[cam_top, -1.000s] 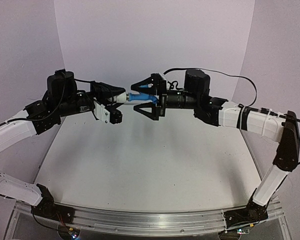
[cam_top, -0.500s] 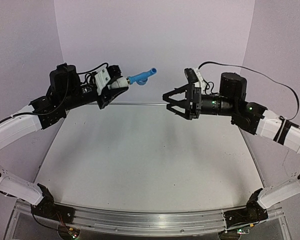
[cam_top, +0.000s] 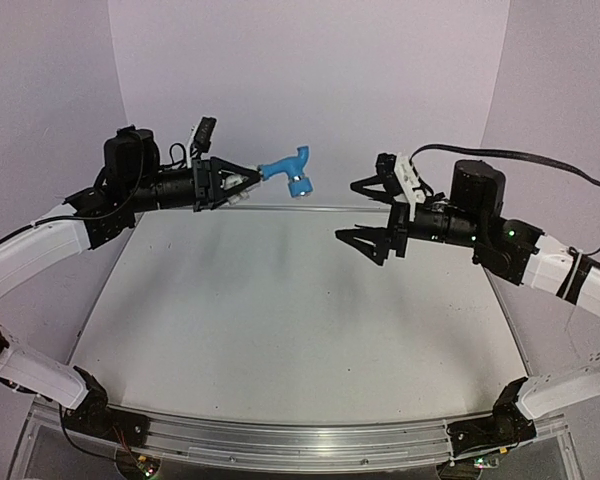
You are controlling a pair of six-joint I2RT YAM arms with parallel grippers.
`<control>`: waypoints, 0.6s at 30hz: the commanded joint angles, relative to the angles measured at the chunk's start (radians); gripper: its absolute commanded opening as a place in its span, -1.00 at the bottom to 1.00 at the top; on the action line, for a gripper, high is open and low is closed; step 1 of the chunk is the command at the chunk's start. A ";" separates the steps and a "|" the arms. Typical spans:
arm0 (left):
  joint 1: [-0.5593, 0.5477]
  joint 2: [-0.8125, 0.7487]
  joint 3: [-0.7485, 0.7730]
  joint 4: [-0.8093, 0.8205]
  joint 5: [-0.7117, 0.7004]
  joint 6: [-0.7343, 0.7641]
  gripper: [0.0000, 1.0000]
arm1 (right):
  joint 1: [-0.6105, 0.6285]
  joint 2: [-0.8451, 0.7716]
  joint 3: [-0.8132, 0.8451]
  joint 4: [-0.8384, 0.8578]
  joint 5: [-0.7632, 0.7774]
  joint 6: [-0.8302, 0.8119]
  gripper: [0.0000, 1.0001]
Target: Install the water faucets
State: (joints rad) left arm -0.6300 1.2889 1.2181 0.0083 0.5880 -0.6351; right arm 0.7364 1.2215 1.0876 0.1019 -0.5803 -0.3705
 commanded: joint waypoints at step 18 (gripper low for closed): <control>0.025 0.072 -0.054 0.036 0.419 -0.810 -1.00 | 0.017 0.114 -0.170 0.460 -0.098 -0.951 0.83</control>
State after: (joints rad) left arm -0.6113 1.3651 1.1619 -0.0108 0.9410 -1.3827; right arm 0.7479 1.3029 0.9062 0.4671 -0.6287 -1.1666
